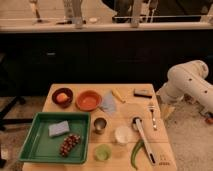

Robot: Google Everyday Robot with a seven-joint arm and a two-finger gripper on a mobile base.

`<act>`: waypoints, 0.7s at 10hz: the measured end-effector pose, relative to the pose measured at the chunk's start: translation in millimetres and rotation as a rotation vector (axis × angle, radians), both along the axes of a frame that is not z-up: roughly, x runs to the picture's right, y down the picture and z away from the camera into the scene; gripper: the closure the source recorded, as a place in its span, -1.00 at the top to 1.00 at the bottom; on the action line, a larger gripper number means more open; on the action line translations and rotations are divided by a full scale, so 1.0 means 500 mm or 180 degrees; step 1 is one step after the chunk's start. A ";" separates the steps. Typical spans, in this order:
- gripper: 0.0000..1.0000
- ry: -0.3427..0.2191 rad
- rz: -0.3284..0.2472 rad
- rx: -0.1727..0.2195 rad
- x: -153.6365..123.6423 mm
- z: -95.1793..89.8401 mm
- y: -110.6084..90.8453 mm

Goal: Wipe table surface with eraser

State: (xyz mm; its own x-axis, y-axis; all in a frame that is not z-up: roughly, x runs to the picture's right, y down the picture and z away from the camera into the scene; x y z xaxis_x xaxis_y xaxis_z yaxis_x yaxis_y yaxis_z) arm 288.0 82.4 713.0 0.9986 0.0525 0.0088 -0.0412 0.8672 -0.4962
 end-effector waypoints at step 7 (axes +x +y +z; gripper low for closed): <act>0.60 -0.0344 0.0101 0.0322 -0.016 0.059 -0.033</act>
State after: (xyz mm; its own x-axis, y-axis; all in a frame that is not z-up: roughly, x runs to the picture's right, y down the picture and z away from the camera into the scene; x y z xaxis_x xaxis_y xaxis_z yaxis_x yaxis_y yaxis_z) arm 280.0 65.7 742.3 0.9894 0.0775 0.1230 -0.0206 0.9122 -0.4093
